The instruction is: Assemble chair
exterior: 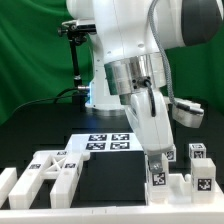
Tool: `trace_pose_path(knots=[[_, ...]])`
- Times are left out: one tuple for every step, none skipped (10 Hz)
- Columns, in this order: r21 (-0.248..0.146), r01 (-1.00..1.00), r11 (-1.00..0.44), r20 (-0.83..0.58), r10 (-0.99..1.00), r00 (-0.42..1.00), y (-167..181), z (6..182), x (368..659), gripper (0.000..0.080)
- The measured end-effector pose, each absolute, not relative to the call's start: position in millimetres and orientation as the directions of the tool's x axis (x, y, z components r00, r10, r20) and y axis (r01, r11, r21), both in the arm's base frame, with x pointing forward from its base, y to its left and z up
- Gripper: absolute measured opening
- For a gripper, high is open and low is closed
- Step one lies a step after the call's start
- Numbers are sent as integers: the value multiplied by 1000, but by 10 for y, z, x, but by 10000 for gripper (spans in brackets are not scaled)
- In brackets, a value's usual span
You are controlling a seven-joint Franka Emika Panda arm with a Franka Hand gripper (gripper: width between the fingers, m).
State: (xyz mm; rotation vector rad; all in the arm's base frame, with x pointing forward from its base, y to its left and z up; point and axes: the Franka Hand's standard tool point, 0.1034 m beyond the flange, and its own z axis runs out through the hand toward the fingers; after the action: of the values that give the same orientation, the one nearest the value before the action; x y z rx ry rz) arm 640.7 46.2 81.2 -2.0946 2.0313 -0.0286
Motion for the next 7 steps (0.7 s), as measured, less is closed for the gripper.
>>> trace_pose_path(knots=[[-178,-983,-50,-134,-988,75,461,809,6409,288],[-191,-967,-170,-102,-976,191,463,804,6414,415],[-207,-900,-383,-44,-915,400,486,800,6423,562],[-200,-817,-541,0,-834,552,528,788,6418,562],[-191,-739,-646,29,-756,654,547,779,6412,622],[-189,-716,-672,36,-734,679,525,779,6414,643],[-186,-679,-711,47,-696,716,522,779,6415,643]])
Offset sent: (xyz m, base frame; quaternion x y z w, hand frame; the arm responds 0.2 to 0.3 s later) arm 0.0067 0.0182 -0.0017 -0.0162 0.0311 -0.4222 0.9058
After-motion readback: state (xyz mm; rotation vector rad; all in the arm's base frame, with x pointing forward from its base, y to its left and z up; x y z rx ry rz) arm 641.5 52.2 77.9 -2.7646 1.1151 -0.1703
